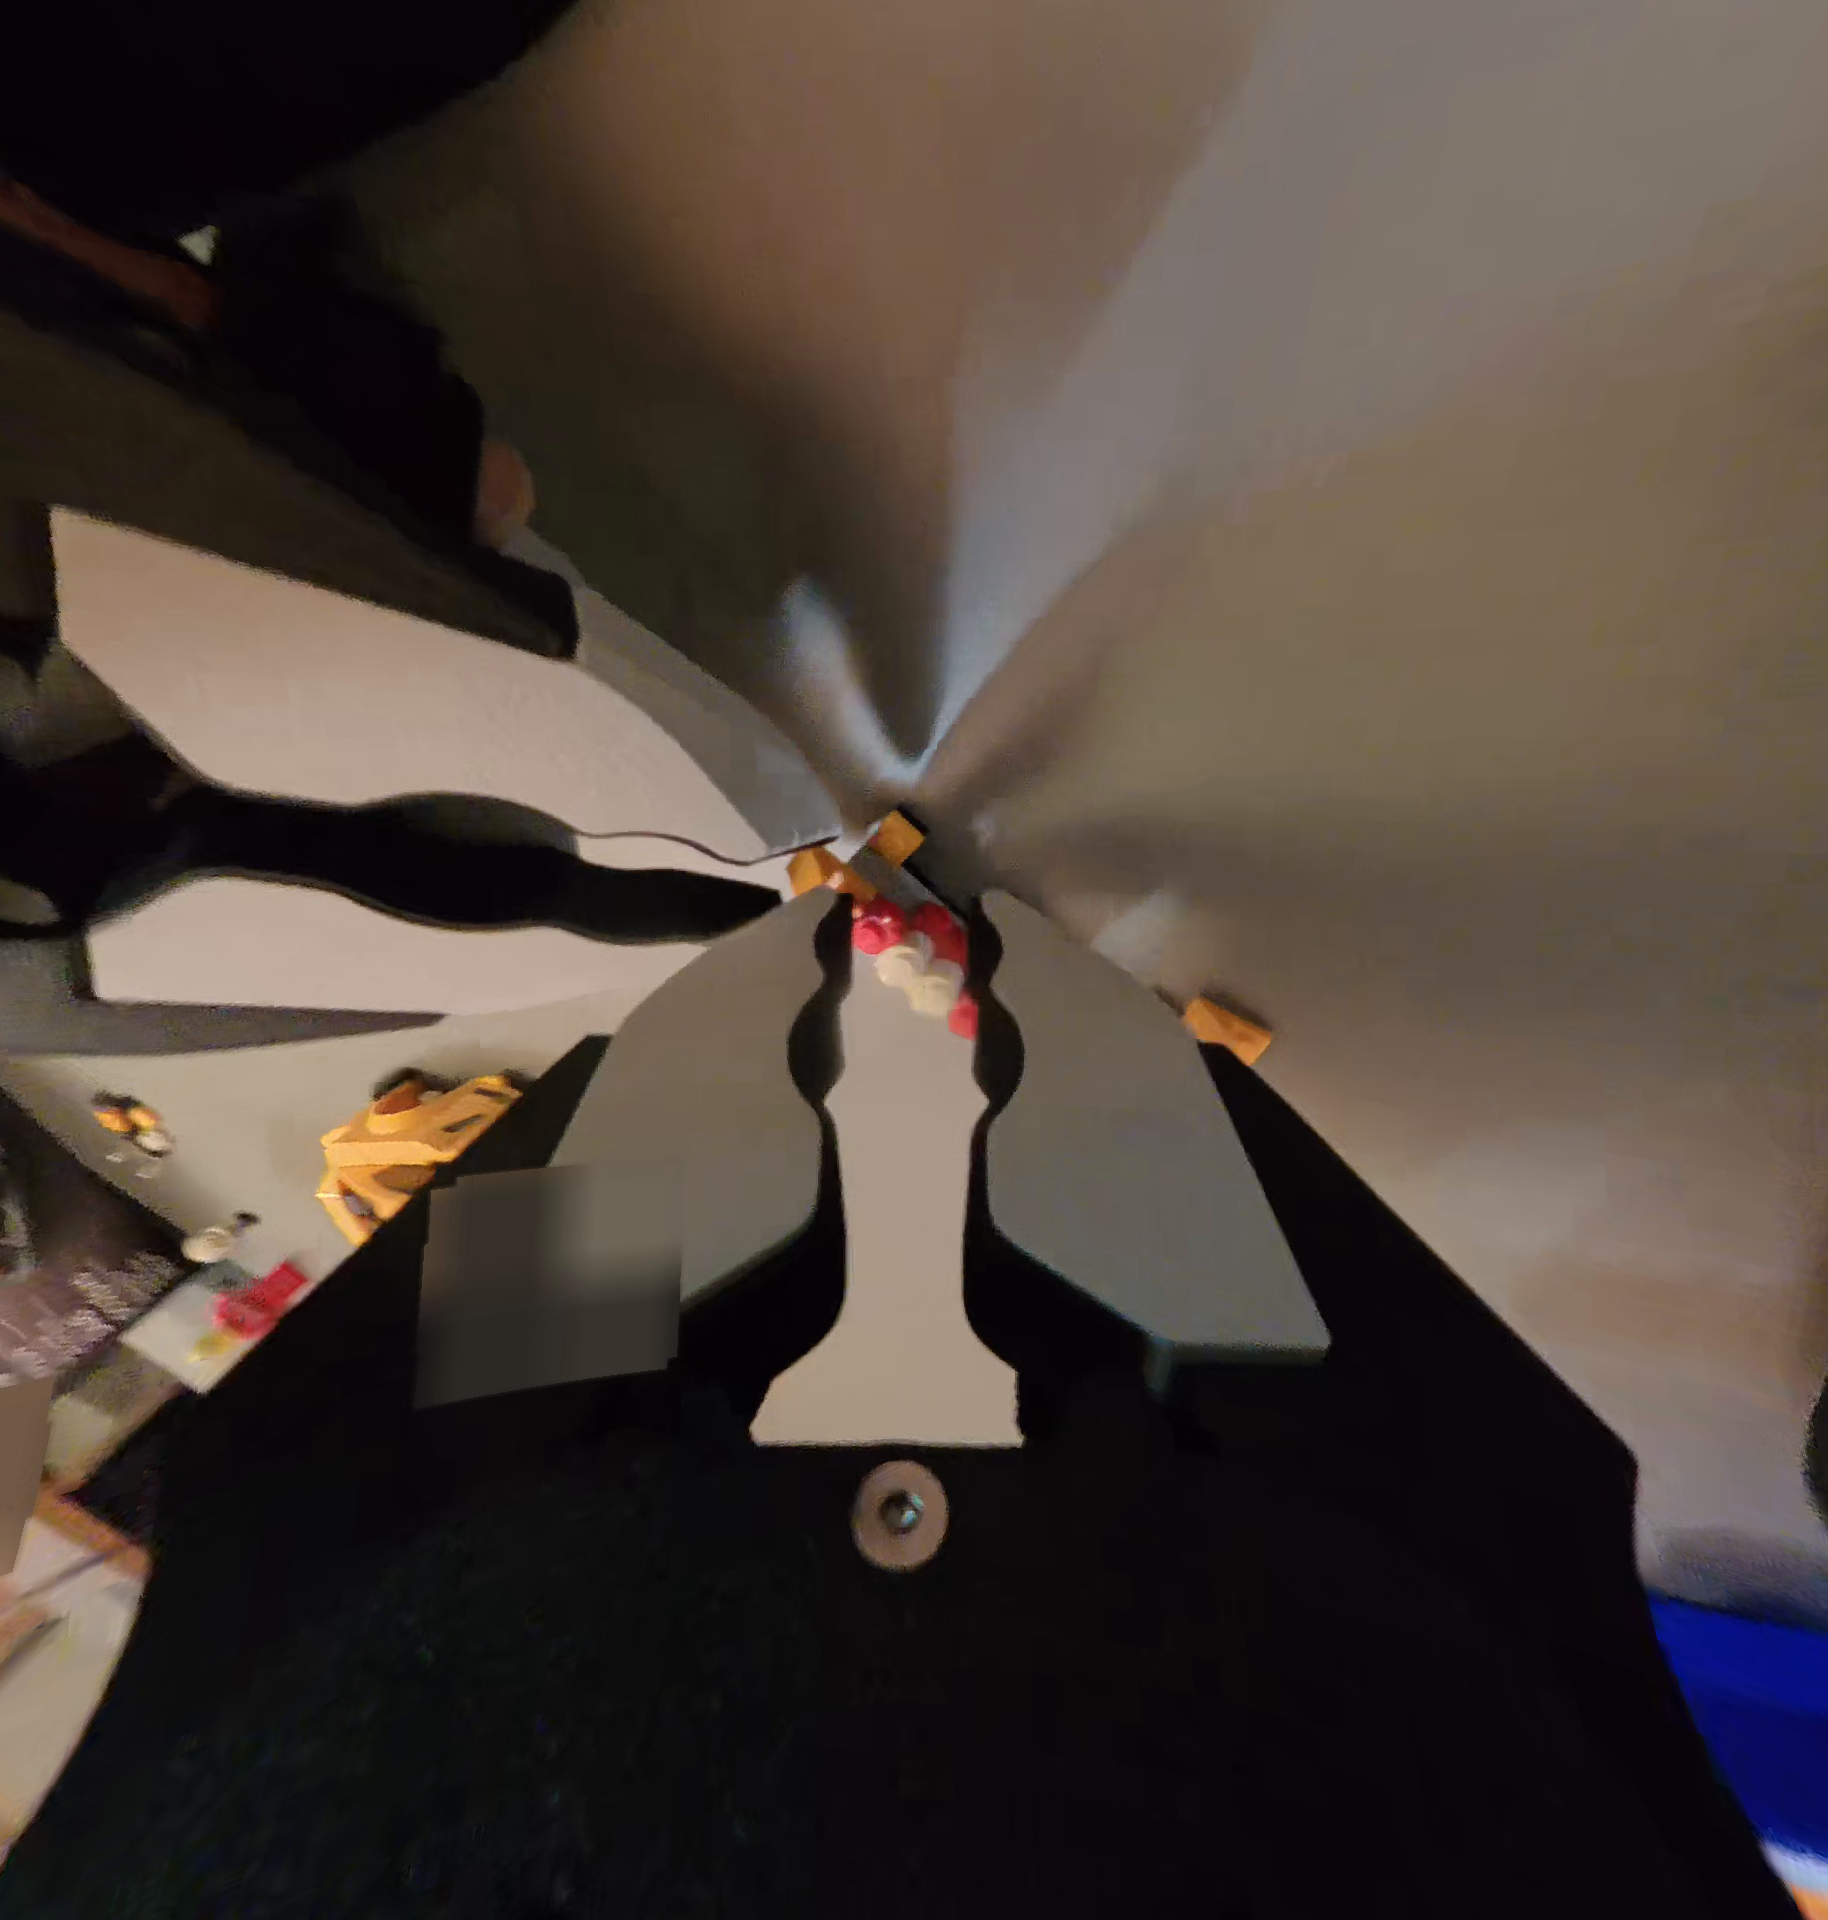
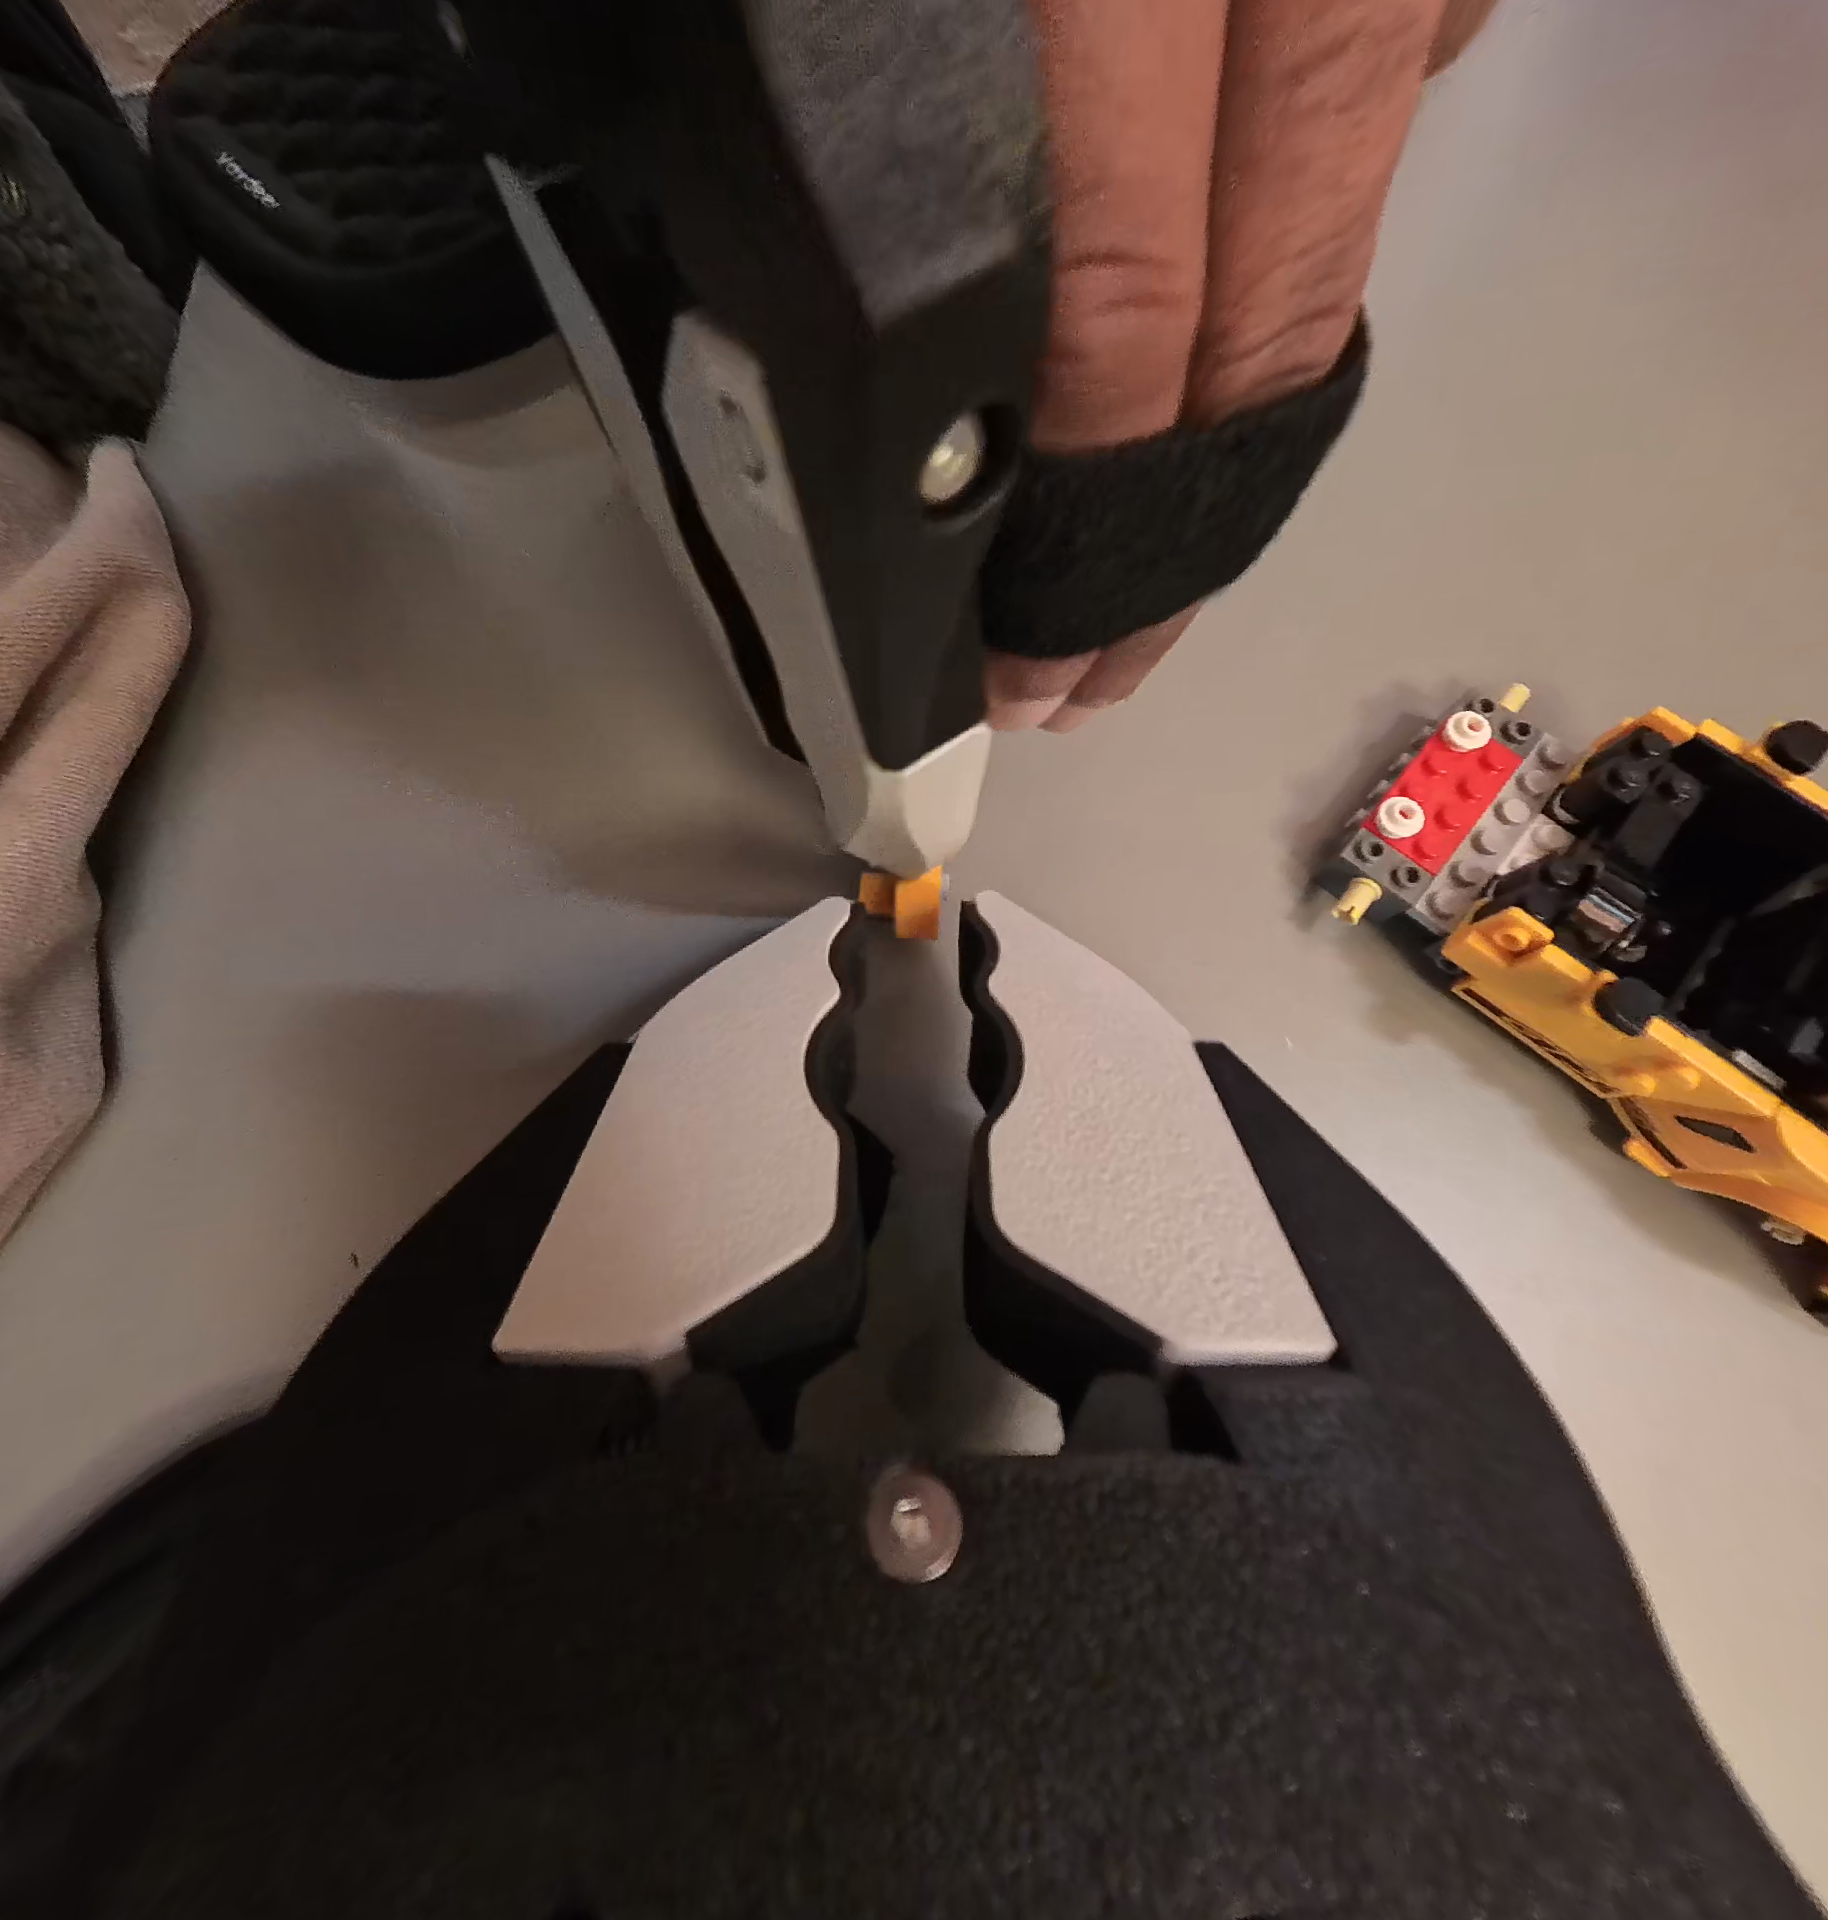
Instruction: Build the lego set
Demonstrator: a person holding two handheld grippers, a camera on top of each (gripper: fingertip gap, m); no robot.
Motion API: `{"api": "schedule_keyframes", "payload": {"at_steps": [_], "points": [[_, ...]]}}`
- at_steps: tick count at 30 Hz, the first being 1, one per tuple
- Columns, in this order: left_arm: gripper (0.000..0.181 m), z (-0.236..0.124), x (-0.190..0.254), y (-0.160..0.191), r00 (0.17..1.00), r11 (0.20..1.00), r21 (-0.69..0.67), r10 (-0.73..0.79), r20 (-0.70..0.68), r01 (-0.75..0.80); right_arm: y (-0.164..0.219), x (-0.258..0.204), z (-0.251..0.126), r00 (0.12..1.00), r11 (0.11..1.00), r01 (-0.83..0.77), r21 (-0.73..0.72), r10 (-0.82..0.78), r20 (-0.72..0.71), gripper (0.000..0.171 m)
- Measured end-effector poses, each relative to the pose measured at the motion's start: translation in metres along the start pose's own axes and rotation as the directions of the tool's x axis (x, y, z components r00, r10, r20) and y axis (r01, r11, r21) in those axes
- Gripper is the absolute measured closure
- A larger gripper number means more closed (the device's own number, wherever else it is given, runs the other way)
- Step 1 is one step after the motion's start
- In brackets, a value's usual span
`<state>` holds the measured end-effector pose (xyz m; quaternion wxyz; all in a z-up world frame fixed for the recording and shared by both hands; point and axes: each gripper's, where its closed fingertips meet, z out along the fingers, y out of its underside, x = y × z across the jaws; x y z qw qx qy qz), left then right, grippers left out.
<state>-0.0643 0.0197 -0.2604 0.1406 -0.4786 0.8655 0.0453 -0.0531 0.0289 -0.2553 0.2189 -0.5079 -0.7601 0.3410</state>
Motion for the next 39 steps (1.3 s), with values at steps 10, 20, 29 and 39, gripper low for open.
{"api": "schedule_keyframes", "payload": {"at_steps": [10,20,29,39], "points": [[0.144,-0.017,0.003,0.004,0.731,0.698,0.272,-0.681,-0.034,0.663,0.005,0.004,-0.004,0.999,1.000,0.028,0.000,-0.028,-0.023,0.151],[0.168,0.008,0.000,0.006,0.539,0.479,0.375,-0.840,-0.067,0.793,0.000,0.004,0.006,0.999,1.000,-0.005,-0.017,0.004,-0.053,0.160],[0.168,0.008,-0.001,0.005,0.477,0.414,0.430,-0.878,-0.046,0.802,0.001,0.005,0.006,0.988,0.996,-0.027,-0.082,0.015,-0.153,0.163],[0.168,0.008,0.001,0.003,0.529,0.444,0.476,-0.847,-0.054,0.759,0.000,0.002,0.008,0.994,0.983,0.053,-0.176,-0.069,-0.085,0.163]]}}
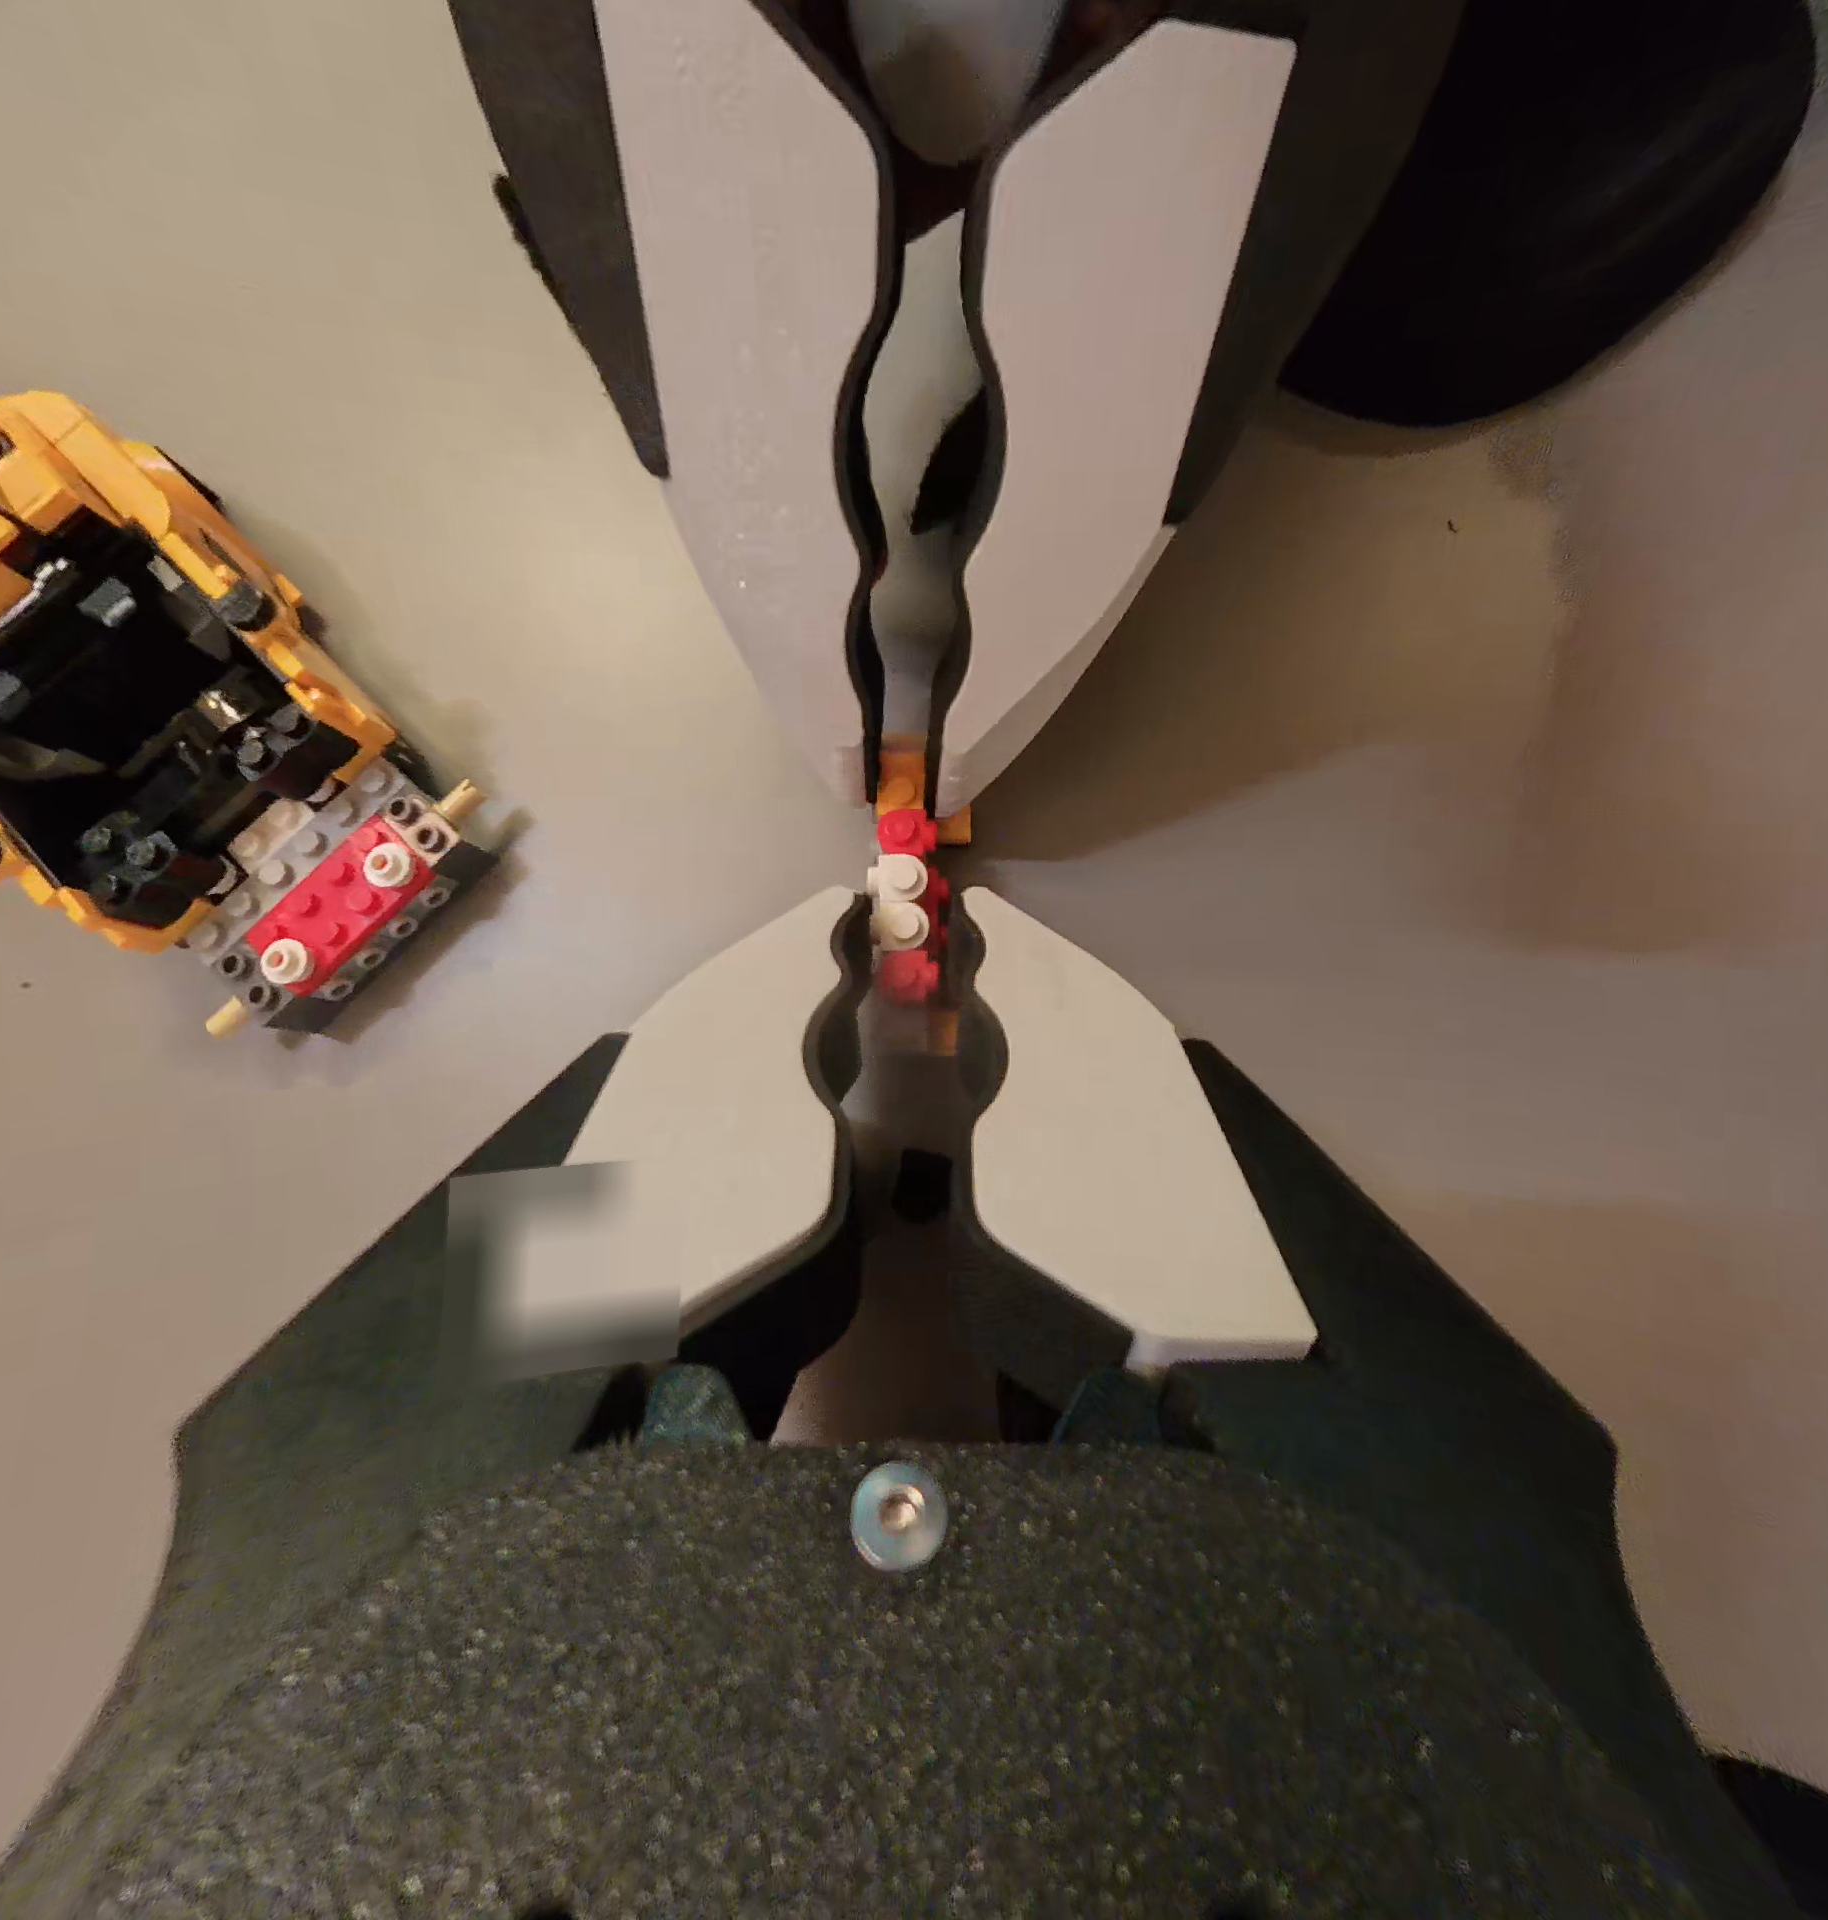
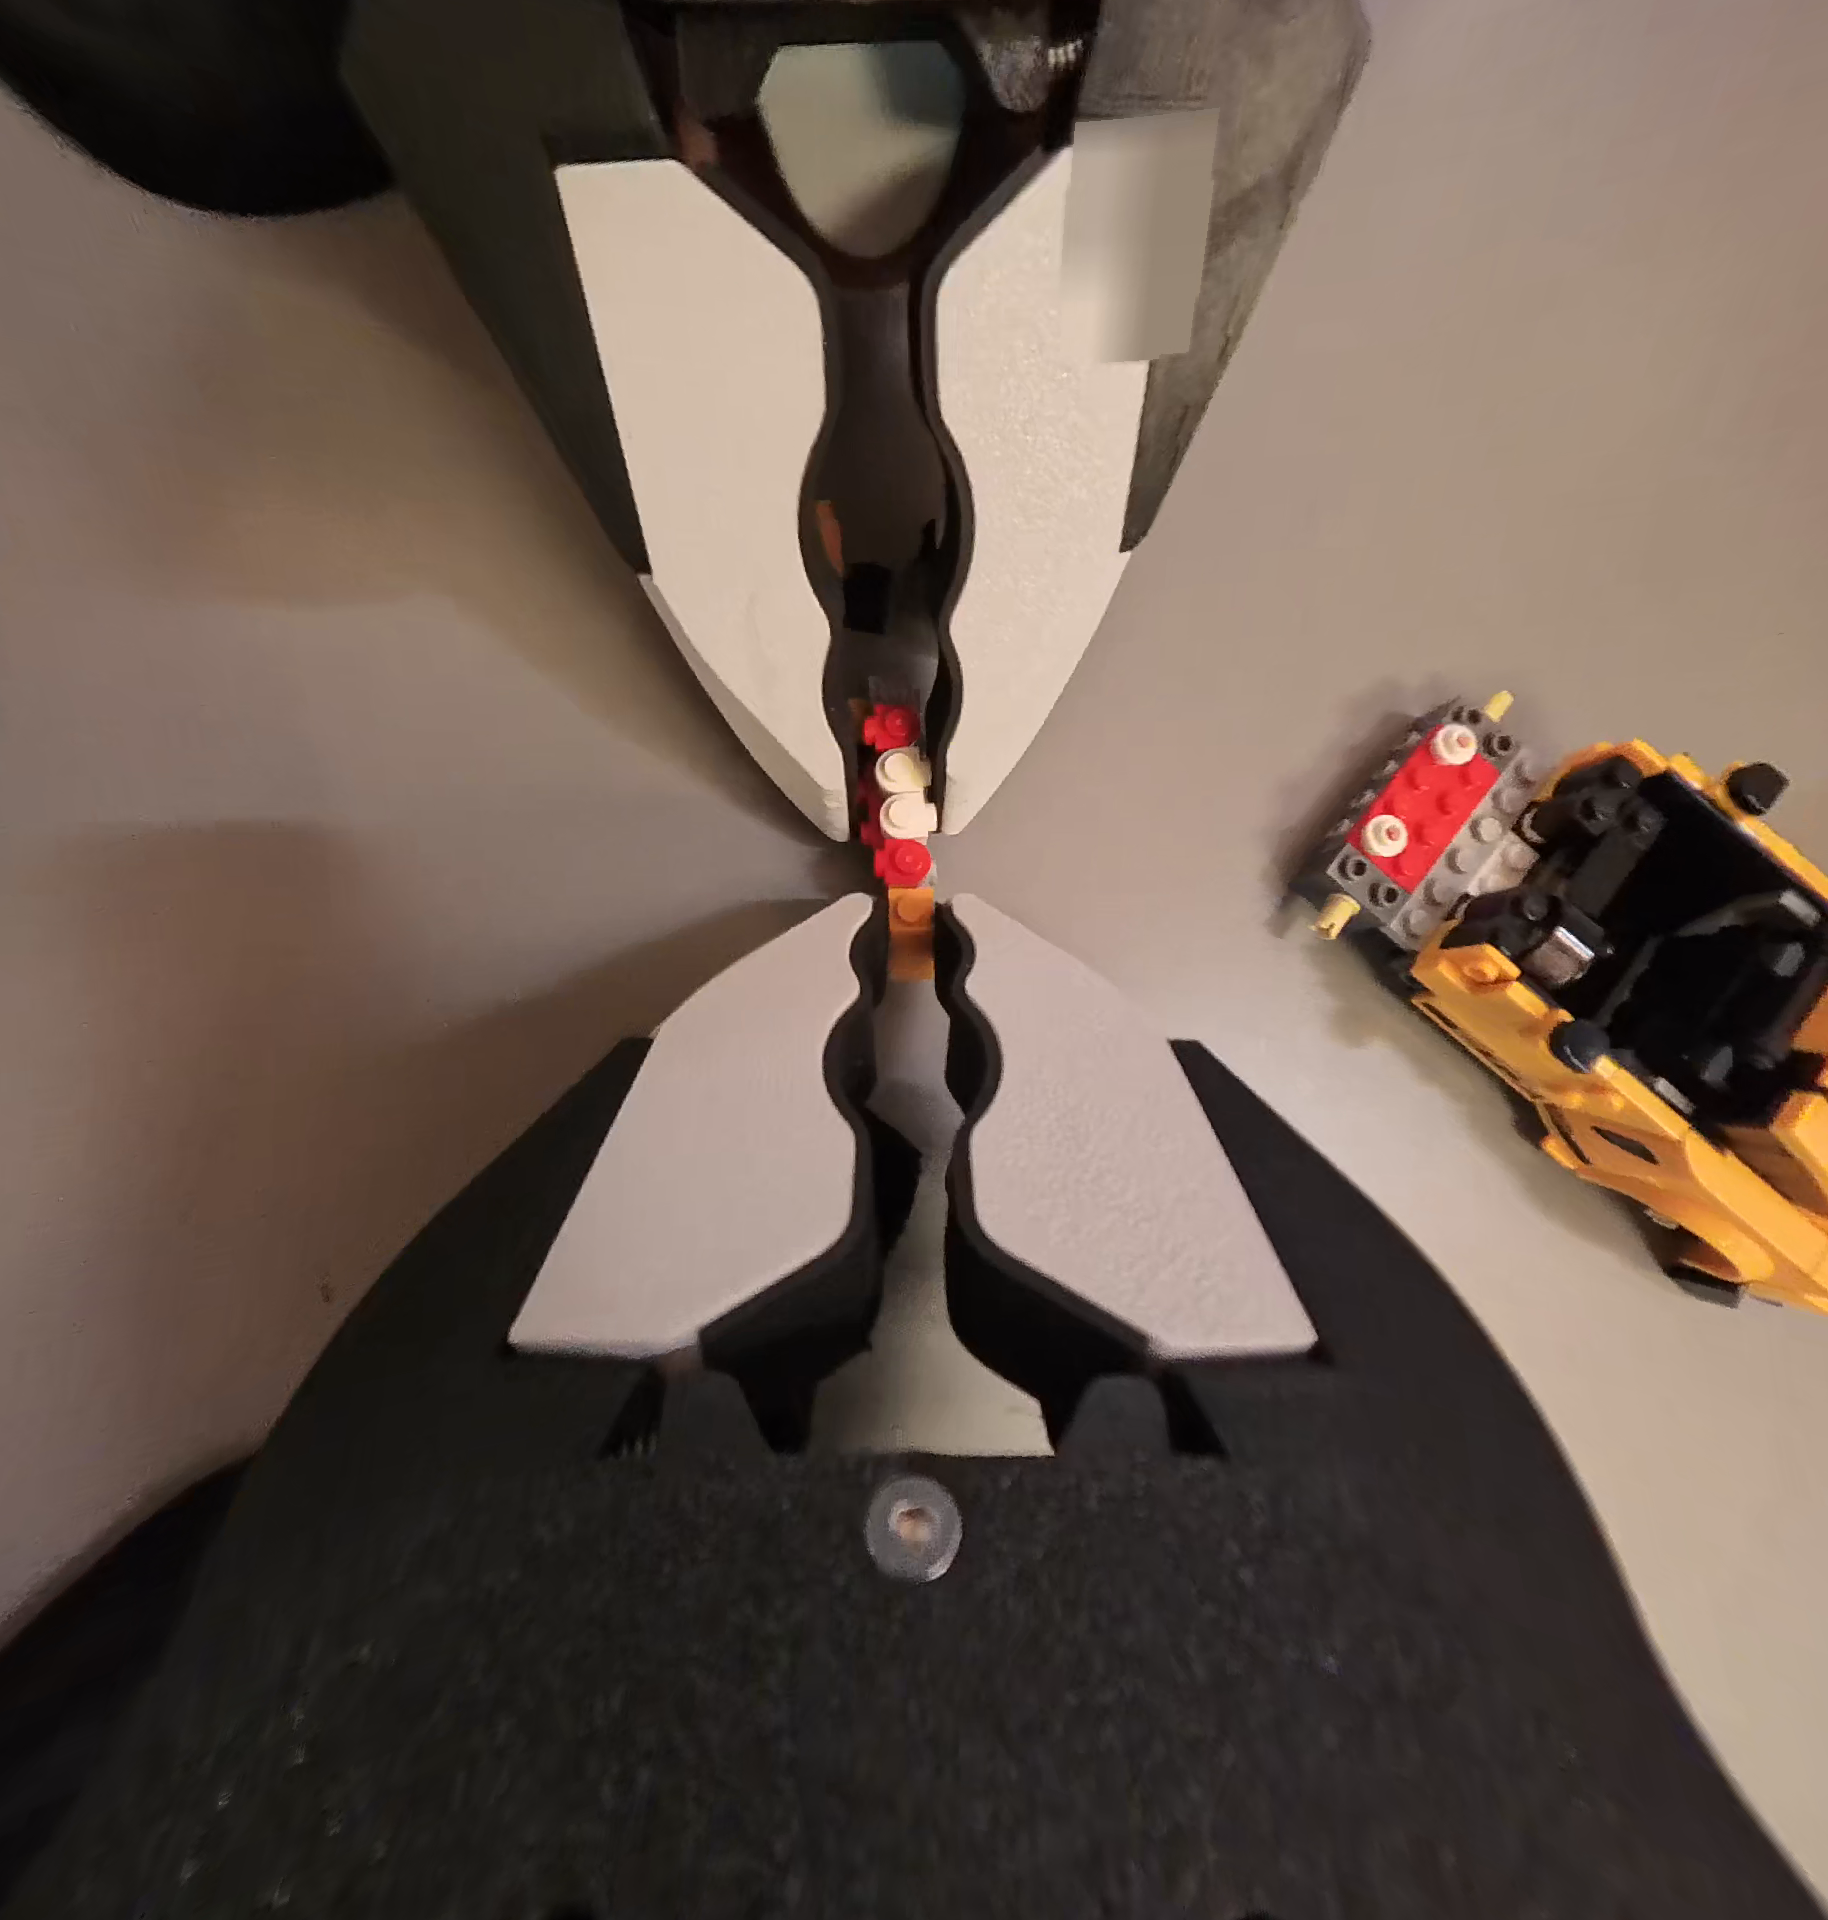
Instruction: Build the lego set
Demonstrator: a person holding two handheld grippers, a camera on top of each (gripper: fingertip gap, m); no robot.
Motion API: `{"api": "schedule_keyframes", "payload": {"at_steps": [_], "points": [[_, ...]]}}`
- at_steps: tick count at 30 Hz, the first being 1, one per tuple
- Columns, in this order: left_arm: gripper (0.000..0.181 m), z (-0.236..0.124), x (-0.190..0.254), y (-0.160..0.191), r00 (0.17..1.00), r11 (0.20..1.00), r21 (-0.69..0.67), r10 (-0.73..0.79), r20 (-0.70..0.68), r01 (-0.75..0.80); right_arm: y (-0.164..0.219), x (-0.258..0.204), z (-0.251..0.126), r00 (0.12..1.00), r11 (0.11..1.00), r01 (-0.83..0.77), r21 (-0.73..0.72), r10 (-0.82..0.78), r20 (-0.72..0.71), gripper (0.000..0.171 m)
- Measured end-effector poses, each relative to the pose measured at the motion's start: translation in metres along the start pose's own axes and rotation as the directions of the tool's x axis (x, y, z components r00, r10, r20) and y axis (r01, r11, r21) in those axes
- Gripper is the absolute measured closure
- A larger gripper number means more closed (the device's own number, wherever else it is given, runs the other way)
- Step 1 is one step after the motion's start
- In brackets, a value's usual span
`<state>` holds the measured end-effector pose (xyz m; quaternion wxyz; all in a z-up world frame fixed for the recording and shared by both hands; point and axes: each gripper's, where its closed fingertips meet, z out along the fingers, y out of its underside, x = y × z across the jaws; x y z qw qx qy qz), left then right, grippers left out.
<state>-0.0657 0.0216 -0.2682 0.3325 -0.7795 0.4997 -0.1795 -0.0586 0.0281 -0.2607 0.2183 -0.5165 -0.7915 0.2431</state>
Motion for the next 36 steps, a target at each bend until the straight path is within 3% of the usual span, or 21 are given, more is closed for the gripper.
{"api": "schedule_keyframes", "payload": {"at_steps": [9,12,15,19,21,27,32,36], "points": [[0.168,0.000,0.001,0.000,1.000,0.999,0.030,-0.012,-0.010,0.012,0.000,-0.001,0.001,0.999,0.997,0.013,-0.081,-0.010,0.034,0.163],[0.168,-0.005,0.002,-0.005,0.997,0.994,0.087,-0.056,-0.053,0.061,-0.001,-0.002,-0.003,0.999,0.998,-0.018,-0.055,0.020,0.038,0.149],[0.168,-0.026,0.002,-0.025,0.954,0.942,0.212,-0.216,-0.208,0.260,-0.008,-0.001,-0.019,0.995,0.994,-0.094,0.056,0.093,0.019,0.144],[0.168,-0.055,-0.002,-0.043,0.785,0.785,0.281,-0.375,-0.492,0.552,-0.030,-0.003,-0.059,0.983,0.937,-0.180,0.300,0.185,0.011,0.143],[0.168,-0.064,-0.004,-0.048,0.725,0.731,0.287,-0.392,-0.567,0.619,-0.034,-0.005,-0.072,0.984,0.926,-0.148,0.347,0.172,-0.040,0.143],[0.168,-0.072,-0.002,-0.056,0.675,0.688,0.296,-0.376,-0.635,0.662,-0.043,-0.016,-0.080,0.982,0.929,-0.082,0.360,0.137,-0.130,0.141],[0.169,-0.073,0.000,-0.057,0.674,0.690,0.298,-0.369,-0.639,0.660,-0.061,-0.006,-0.083,0.962,0.885,-0.191,0.425,0.254,-0.097,0.148],[0.168,-0.071,0.001,-0.056,0.684,0.701,0.295,-0.369,-0.629,0.649,-0.068,0.007,-0.080,0.927,0.828,-0.344,0.443,0.375,0.018,0.149]]}}
